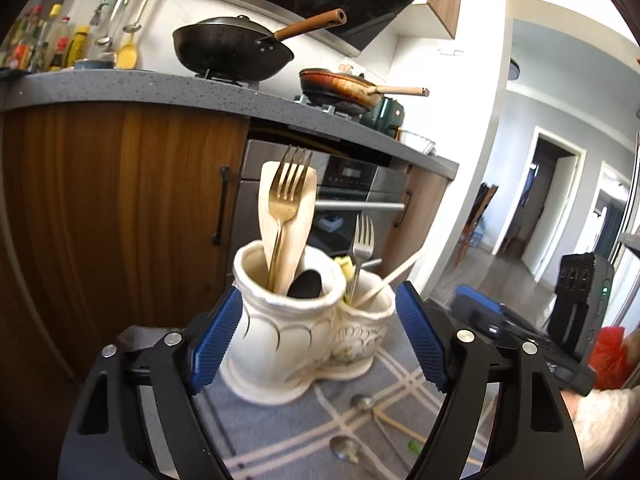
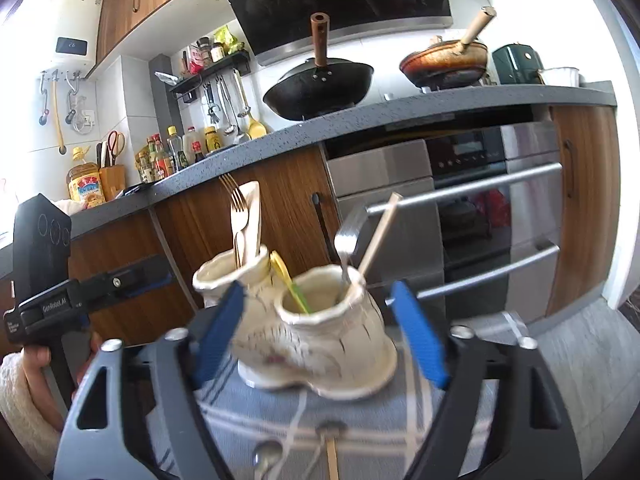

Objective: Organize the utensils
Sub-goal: 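Open both tools and withdraw them from the holder back to the cloth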

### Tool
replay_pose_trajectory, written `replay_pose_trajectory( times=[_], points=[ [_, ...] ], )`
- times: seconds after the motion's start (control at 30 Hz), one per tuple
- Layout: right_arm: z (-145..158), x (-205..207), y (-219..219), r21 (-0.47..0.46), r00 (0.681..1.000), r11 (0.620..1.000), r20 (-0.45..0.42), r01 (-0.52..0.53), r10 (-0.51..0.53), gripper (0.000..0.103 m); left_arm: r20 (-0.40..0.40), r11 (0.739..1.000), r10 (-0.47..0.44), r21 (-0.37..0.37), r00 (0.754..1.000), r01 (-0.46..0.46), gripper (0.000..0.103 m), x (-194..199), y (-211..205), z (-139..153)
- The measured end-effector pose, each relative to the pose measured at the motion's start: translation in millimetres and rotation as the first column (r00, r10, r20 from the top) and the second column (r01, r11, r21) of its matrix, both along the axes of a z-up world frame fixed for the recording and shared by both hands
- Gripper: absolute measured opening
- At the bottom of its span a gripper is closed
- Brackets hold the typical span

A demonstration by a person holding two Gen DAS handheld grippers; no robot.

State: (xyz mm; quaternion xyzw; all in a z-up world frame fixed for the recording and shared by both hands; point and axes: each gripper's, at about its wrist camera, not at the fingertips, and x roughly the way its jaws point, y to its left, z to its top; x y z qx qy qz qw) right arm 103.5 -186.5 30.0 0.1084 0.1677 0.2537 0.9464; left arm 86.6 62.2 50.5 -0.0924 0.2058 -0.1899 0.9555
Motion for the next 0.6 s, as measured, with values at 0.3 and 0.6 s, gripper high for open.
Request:
replay_pose_trajectory(
  times=[0.3, 0.6],
  points=[
    [-21, -47, -27, -0.105, 0.987, 0.994, -0.155, 0.028, -0.045, 0.099, -0.085, 0.994, 0.030, 0.109, 0.996, -0.021, 0.087, -37, -12, -20],
    [-50, -73, -43, -0.189, 0.964, 0.980, -0.239, 0.069, -0.114, 0.099, -0.216, 0.989, 0.032, 0.150, 0.976, 0.001, 0.087, -55, -27, -65]
  ],
)
